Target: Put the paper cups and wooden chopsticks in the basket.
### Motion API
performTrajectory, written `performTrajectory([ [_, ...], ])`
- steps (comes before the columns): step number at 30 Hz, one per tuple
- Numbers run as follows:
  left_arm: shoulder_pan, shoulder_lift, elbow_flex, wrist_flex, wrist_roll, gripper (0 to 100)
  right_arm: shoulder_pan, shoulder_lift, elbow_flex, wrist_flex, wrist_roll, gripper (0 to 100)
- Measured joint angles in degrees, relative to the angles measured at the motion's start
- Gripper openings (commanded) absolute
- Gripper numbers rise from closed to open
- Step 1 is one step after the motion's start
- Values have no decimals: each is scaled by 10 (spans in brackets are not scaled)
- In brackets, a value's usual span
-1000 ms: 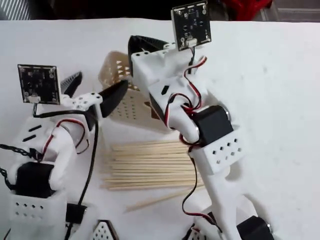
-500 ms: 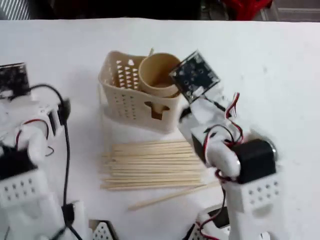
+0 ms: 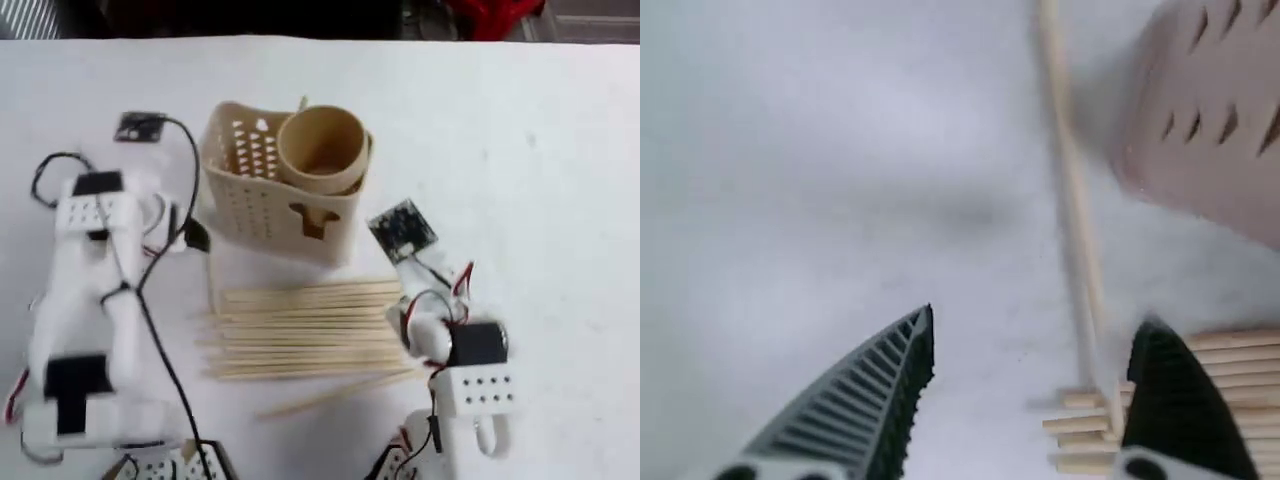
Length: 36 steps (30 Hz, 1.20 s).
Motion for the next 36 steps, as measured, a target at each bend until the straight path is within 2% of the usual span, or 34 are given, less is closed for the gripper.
performTrajectory([
  [6, 4, 136, -55, -17, 2, 306, 1, -65, 86, -21, 0, 18],
  [12, 24, 205, -84, -35, 2, 305, 2, -124, 124, -21, 0, 18],
  [19, 25, 217, -84, -35, 2, 240, 1, -180, 148, -21, 2, 18],
  [29, 21, 217, -84, -35, -4, 142, 1, -188, 149, -21, 2, 18],
  [36, -52, 217, -84, -35, -76, 86, 1, -188, 149, -21, 2, 18],
])
